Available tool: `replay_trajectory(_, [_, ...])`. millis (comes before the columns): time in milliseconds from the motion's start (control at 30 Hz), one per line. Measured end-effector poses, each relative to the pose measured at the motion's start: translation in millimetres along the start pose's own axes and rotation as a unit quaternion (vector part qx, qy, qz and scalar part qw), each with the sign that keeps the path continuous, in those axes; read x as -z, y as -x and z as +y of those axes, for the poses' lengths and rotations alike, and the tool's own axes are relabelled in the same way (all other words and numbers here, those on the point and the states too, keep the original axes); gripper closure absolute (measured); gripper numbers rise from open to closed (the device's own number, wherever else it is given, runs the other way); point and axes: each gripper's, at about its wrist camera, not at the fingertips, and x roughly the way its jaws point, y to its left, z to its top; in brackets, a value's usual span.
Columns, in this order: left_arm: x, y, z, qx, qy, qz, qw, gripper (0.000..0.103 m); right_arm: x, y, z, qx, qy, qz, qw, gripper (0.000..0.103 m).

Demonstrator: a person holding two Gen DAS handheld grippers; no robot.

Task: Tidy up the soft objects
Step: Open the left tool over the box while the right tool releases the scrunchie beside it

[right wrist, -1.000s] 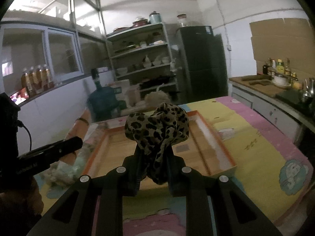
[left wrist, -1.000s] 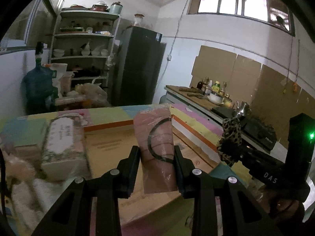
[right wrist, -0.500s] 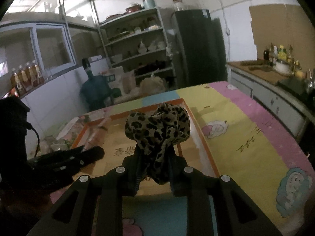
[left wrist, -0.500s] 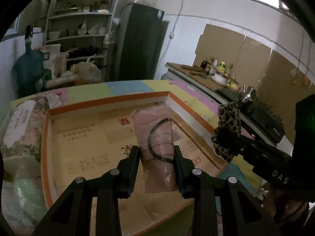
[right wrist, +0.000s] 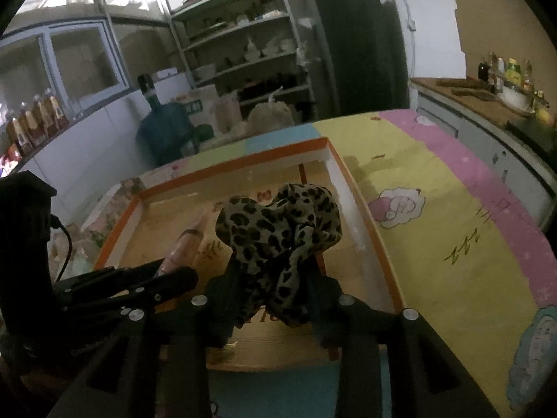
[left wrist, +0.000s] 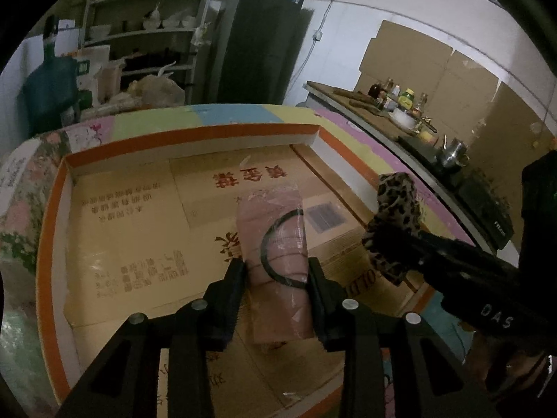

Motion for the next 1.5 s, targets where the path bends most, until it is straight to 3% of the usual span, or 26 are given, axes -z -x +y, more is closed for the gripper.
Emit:
replay_trajectory(67, [-0.5,-0.5,0.6,-0.005,-0.001,0.002,1.0000,0.062,0.3,-3.5,1.2,0.001,-0.001,0.004,1.000,0.065])
replay_trajectory(167, [-0.4,-0.1,-0.4,-0.009,-0.005,0.002,0.9999,0.046,0.5,-6.2,0.0,0.001,-0.004,0.006,1.000,0.053])
replay_trajectory(467, [2.7,13.3,-1.5,-0.024,-0.016,-0.019,0.9994,0.039,0.6,-2.4,1.2,0.001,-0.007,0.000,1.000,0.045])
replay_trajectory(567, [2.7,23.9,-2.3,-0.035,-0.023,-0.039,0.9984,0.038,-0.4,3.0,1.4,0.007,-0.013,-0.013,1.000,0.038])
replay_trajectory(733, [2.0,45.6,-5.5,-0.051,-0.037,-0.082,0.9946,0.028,-4.3,18.0,-1.3,0.006,-0.026,-0.036,0.999,0.035])
replay_trajectory(867, [2.2,62.8,-9.5,-0.064,-0.049,-0.115,0.9901,0.027,-4.8,28.4,3.2,0.008,-0.026,-0.048,0.998,0.035])
replay_trajectory(1000, [4.0,77.9,-8.4,-0.069,-0.061,-0.144,0.9853,0.011,-3.4,37.0,11.7,0.005,-0.026,-0.058,0.998,0.035])
replay_trajectory(1200, [14.6,96.2,-1.5,-0.054,-0.067,-0.152,0.9847,0.011,2.3,48.1,29.6,0.001,-0.025,-0.077,0.997,0.034])
replay_trajectory(1333, [19.2,109.1,4.2,-0.092,-0.062,-0.162,0.9805,0.011,6.8,55.5,43.7,0.001,-0.021,-0.090,0.996,0.034])
replay_trajectory(1500, [29.5,133.2,24.9,-0.110,-0.034,-0.177,0.9775,0.011,13.2,60.3,65.3,-0.007,-0.013,-0.094,0.996,0.033])
